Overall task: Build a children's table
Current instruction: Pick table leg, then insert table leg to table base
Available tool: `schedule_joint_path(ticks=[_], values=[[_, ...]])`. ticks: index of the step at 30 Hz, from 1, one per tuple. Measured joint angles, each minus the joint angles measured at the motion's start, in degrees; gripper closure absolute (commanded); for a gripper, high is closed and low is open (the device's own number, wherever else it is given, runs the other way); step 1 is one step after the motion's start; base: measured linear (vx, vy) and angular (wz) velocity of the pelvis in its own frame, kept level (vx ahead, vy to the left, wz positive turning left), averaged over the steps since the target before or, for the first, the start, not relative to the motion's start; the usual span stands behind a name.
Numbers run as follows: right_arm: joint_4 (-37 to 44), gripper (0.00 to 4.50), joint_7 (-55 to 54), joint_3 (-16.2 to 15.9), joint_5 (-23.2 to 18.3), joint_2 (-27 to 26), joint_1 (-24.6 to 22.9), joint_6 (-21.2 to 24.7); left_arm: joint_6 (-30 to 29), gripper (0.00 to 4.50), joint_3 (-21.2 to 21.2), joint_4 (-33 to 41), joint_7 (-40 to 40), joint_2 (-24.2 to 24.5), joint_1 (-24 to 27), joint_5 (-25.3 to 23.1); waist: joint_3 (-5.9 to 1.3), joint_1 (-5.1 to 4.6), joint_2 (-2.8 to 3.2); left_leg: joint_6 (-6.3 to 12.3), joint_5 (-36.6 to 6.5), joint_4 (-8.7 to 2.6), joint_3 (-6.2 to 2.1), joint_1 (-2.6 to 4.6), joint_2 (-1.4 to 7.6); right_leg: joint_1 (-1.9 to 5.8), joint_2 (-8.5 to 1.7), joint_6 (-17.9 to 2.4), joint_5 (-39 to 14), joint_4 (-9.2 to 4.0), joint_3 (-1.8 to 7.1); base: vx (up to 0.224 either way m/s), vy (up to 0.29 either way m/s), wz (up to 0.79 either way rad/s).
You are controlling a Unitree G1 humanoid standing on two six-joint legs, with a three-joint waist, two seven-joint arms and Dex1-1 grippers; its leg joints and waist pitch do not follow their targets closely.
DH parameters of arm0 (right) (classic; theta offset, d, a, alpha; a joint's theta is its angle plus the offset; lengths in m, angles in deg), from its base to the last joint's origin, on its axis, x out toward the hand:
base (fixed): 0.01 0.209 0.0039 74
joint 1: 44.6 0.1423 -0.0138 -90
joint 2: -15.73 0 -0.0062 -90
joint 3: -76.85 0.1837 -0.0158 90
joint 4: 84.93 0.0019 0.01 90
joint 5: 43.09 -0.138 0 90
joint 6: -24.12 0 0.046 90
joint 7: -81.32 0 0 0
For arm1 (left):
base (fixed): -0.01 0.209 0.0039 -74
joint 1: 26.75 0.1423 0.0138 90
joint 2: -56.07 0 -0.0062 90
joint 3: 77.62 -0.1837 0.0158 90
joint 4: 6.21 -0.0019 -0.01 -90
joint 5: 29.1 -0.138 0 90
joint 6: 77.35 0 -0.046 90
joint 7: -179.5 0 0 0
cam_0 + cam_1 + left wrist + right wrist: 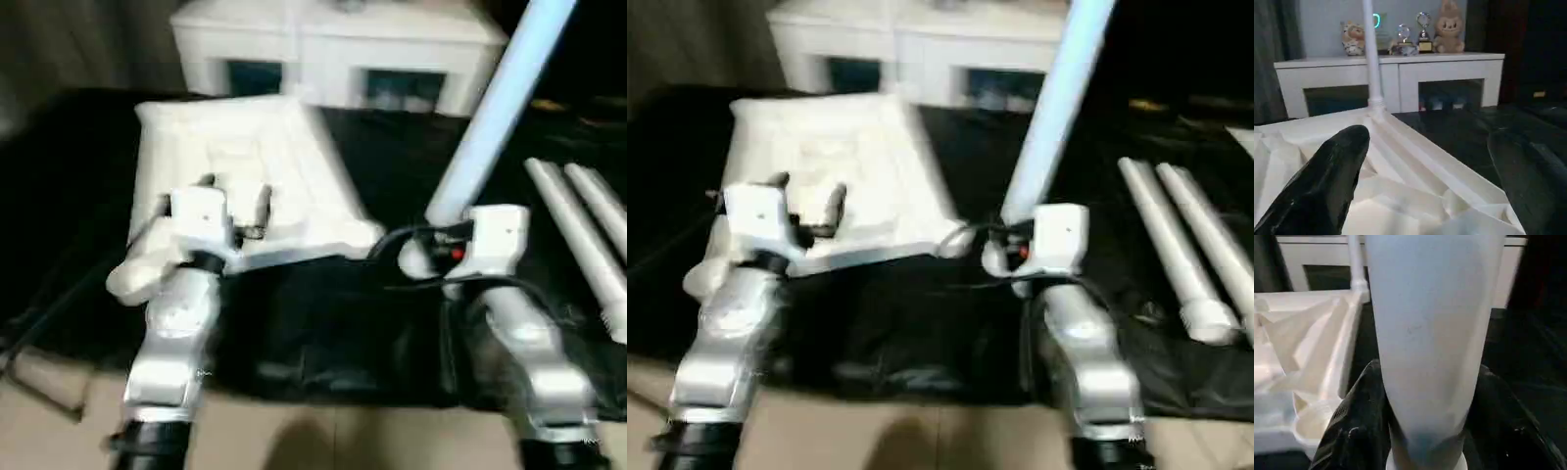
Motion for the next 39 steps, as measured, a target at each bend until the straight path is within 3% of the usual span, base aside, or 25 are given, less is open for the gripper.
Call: schedule_joint_path(ticks=[1, 2, 3, 4, 5, 6, 8, 9, 10, 11, 12, 13, 14, 15, 16, 17, 18, 19, 21, 23, 27, 31, 33, 36, 39], values=[[0.0, 2.65, 0.4, -0.3, -0.1, -0.1, 0.1, 0.0, 0.1, 0.1, 0.3, 0.0, 0.0, 0.2, 0.0, 0.0, -0.12, 0.08, 1.01, 0.56, 2.1, -3.96, -0.19, -1.31, 0.75, 0.93, 0.73, 0.1, -0.4, -0.48, -0.9, 0.148, 0.0, -0.1], [0.1, 2.65, 0.7, -0.4, -0.1, -0.1, 0.3, -0.1, 0.2, 0.1, 0.3, 0.0, 0.0, 0.2, -0.1, 0.0, -0.17, 0.21, 2.56, 0.99, 5.5, -7.9, -0.33, -1.83, 2.21, 1.89, 1.83, 0.4, -1.0, -0.68, -2.04, 0.165, 0.051, 0.04], [-0.3, 2.65, 0.9, -1.2, -0.2, -0.8, 0.5, 0.0, 0.5, 0.1, 0.7, 0.2, 0.0, 0.6, 0.6, 0.1, -0.13, 0.33, 3.51, -1.03, 9.2, -7.35, -1.39, -0.97, 3.46, 2.5, 1.83, 1.1, -2.6, 1.07, -3.13, 0.184, 0.103, -0.08], [-0.2, 2.65, 1.1, -2.3, -0.4, -1.7, 0.9, 0.1, 0.5, 0.1, 1.5, -0.1, 0.1, 1.2, 0.9, 0.2, -0.08, -0.48, 3.04, -0.68, 8.2, -6.48, -1.43, -0.77, 2.63, 2.11, 0.73, 0.4, -4.0, 3.44, -3.59, 0.184, 0.103, -0.08], [0.0, 2.65, 1.3, -2.9, -0.7, -1.8, 1.0, 0.1, 0.5, 0.1, 2.5, -0.2, 0.2, 1.5, 0.9, 0.3, -0.29, -0.93, 2.04, -0.4, 7.6, -6.2, -1.31, -0.64, 1.88, 0.44, 0.04, 0.3, -4.3, 6.53, -2.67, 0.198, 0.073, -0.1], [0.0, 2.65, 1.4, -2.8, -0.8, -1.6, 1.1, 0.1, 0.5, 0.1, 2.6, -0.2, 0.2, 1.4, 0.9, 0.4, -0.32, -1.28, 1.87, -0.22, 7.1, -6.17, -0.9, -0.3, 1.43, -1.7, -0.48, 0.6, -4.1, 8.41, -2.02, 0.183, 0.039, 0.09], [0.0, 2.65, 1.5, -2.9, -0.8, -1.4, 1.3, 0.2, 0.6, 0.1, 2.6, -0.2, 0.2, 1.3, 1.0, 0.6, -0.22, -0.8, 0.93, -0.44, 6.1, -6.45, 2.21, 1.39, 1.71, -5.17, -2.41, 2.6, -2.9, 8.61, -1.49, 0.16, 0.024, -0.09], [0.0, 2.65, 1.5, -2.8, -0.8, -1.4, 1.2, 0.2, 0.6, 0.1, 2.4, -0.2, 0.1, 1.2, 1.0, 0.7, -0.11, -0.87, -0.32, -0.96, 5.3, -6.48, 4.59, 2.98, 1.79, -6.7, -3.57, 2.8, -1.8, 7.14, -1.02, 0.128, -0.057, -0.57], [0.0, 2.65, 1.6, -2.7, -0.8, -1.2, 1.1, 0.3, 0.8, 0.1, 2.4, -0.2, 0.1, 0.9, 1.0, 0.8, 0.1, -1.06, -1.35, -1.89, 4.5, -6.49, 6.57, 4.37, 2.14, -7.17, -4.27, 2.1, 1.1, 6.66, -0.7, 0.128, -0.057, -0.57], [0.0, 2.65, 1.6, -1.9, -0.8, -0.7, 0.6, 0.3, 0.7, 0.1, 1.9, -0.3, 0.0, 0.3, 1.2, 0.9, -0.02, -0.83, -1.55, -0.97, 3.7, -5.61, 6.84, 4.21, 2.38, -6.24, -3.92, 2.0, 0.5, 6.54, -0.46, 0.138, -0.096, -0.35], [-0.2, 2.65, 1.6, -0.6, -0.7, 0.2, 0.0, 0.4, 0.7, 0.1, 0.0, -0.2, -0.9, -0.9, 1.3, 1.5, -0.1, -0.42, -1.29, 2.98, 1.6, -3.36, 4.84, 3.65, 1.91, -5.38, -3.23, 1.7, 0.5, 5.47, -0.19, 0.139, -0.096, -0.14], [-0.2, 2.65, 1.6, 0.3, -0.7, 0.8, 0.0, 0.5, 0.7, 0.1, -1.2, -0.1, -2.2, -1.3, 1.8, 2.4, -0.12, -0.41, -1.27, 3.35, 1.5, -0.95, 3.34, 2.49, 0.99, -4.7, -3.11, 1.6, 0.5, 4.67, -0.13, 0.139, -0.096, -0.14], [-0.1, 2.65, 1.6, 0.9, -0.7, 1.0, 0.0, 0.5, 0.7, 0.1, -1.7, 0.0, -3.4, -1.3, 2.4, 3.4, -0.17, -0.41, -1.38, 3.31, 1.6, 0.09, 2.22, 1.4, 0.32, -3.98, -2.87, 1.6, 0.5, 3.83, 0.04, 0.145, -0.071, -0.12], [0.0, 2.65, 1.7, 1.0, -0.7, 1.0, 0.1, 0.5, 0.5, 0.1, -1.8, 0.1, -4.6, -1.0, 2.7, 4.1, -0.41, -0.39, -0.87, 2.37, 2.4, -1.45, 1.26, 0.17, 0.2, -3.26, -2.34, 1.1, 0.7, 3.11, -0.37, 0.148, -0.038, -0.06], [0.0, 2.65, 2.0, 0.8, -0.8, 1.0, 0.4, 0.5, 0.4, 0.1, -1.8, 0.4, -5.7, -0.4, 2.7, 4.8, -0.69, -0.27, -0.17, 2.11, 4.0, -4.62, 0.95, -0.54, 0.66, -3.03, -1.71, 1.0, 0.6, 2.98, -1.01, 0.148, -0.038, -0.06], [0.2, 2.65, 2.4, 0.8, -1.1, 1.0, 0.7, 0.6, 0.3, 0.1, -1.9, 0.8, -7.7, 0.6, 2.8, 5.8, -1.03, -0.18, 1.26, 1.6, 7.4, -8.01, 0.75, -1.04, 1.87, -3.02, -0.42, 1.2, 0.5, 3.14, -1.92, 0.155, 0.002, -0.04], [0.2, 2.65, 3.5, 0.6, -2.5, 0.2, 0.7, 0.9, -0.2, 0.1, -2.7, 1.4, -12.8, 3.4, 3.5, 8.2, -1.11, 0.0, 1.6, -1.45, 9.5, -7.04, 0.06, -1.55, 2.99, -3.14, 0.18, 1.4, -0.1, 3.82, -2.35, 0.152, 0.059, -0.13], [0.5, 2.65, 4.4, -0.1, -3.4, 0.1, 0.8, 1.2, -0.8, 0.1, -3.1, 1.4, -15.6, 5.4, 4.2, 9.3, -1.14, -0.07, 1.45, -1.43, 9.2, -6.62, -0.07, -1.95, 2.94, -3.49, 0.11, 1.5, -0.2, 3.94, -2.29, 0.152, 0.059, -0.13], [0.6, 2.65, 7.1, -0.1, -6.5, 0.2, 1.3, 2.5, -1.8, 0.1, -5.8, 1.3, -25.1, 11.4, 4.8, 11.0, -1.13, 0.27, 1.31, -1.02, 8.9, -6.38, -0.06, -2.38, 2.51, -4.6, -0.34, 1.8, -0.3, 4.15, -1.85, 0.074, 0.067, -0.06], [0.9, 2.65, 9.1, 0.2, -8.7, 0.9, 1.6, 3.7, -2.0, 0.1, -8.0, 0.7, -30.7, 14.3, 4.5, 10.8, -1.12, 0.58, 1.3, -0.88, 8.9, -6.5, 0.23, -2.48, 2.03, -4.38, -0.6, 2.2, -0.4, 4.22, -1.26, 0.025, 0.059, -0.02], [0.9, 2.65, 13.4, 0.7, -9.8, 3.9, 1.8, 4.5, -4.6, 0.1, -12.9, -3.5, -39.3, 17.1, 1.7, 10.3, -0.91, 0.85, 1.26, -0.78, 9.0, -7.16, 2.18, -2.01, 2.36, -4.26, -1.28, 2.3, 0.3, 3.76, -1.02, -0.056, 0.055, -0.03], [0.9, 2.65, 16.1, 0.5, -10.1, 5.4, 2.2, 5.2, -7.1, 0.1, -13.8, -8.1, -43.2, 19.5, -0.9, 9.7, -0.42, 0.37, 1.04, -0.8, 9.0, -7.36, 3.51, -0.98, 2.33, -3.97, -2.4, 2.5, 0.8, 3.76, -1.08, -0.095, 0.057, -0.08], [1.0, 2.65, 17.5, -0.1, -10.5, 6.7, 2.2, 5.8, -9.0, 0.26, -15.1, -11.3, -45.2, 20.7, -3.7, 9.2, -0.27, 0.34, 1.13, -0.81, 9.0, -7.47, 3.69, -0.59, 2.31, -4.09, -2.56, 2.7, 0.7, 3.43, -1.04, -0.094, 0.05, -0.12], [1.0, 2.65, 18.1, -0.1, -11.3, 7.1, 2.1, 5.9, -10.3, 0.37, -15.3, -16.2, -44.1, 20.5, -7.5, 7.0, -0.2, 0.25, 1.28, -0.82, 9.0, -8.17, 3.72, -0.58, 2.29, -4.06, -2.57, 2.6, 0.9, 2.21, -1.09, -0.074, 0.053, -0.15], [1.2, 2.65, 18.6, -0.2, -11.3, 7.2, 1.8, 5.9, -12.4, 0.77, -15.0, -19.0, -43.1, 19.7, -10.4, 6.6, -0.21, 0.06, 1.29, -0.84, 9.0, -8.24, 4.14, -0.68, 2.28, -4.07, -2.81, 2.3, 2.5, 1.38, -1.03, -0.028, 0.037, -0.12]])
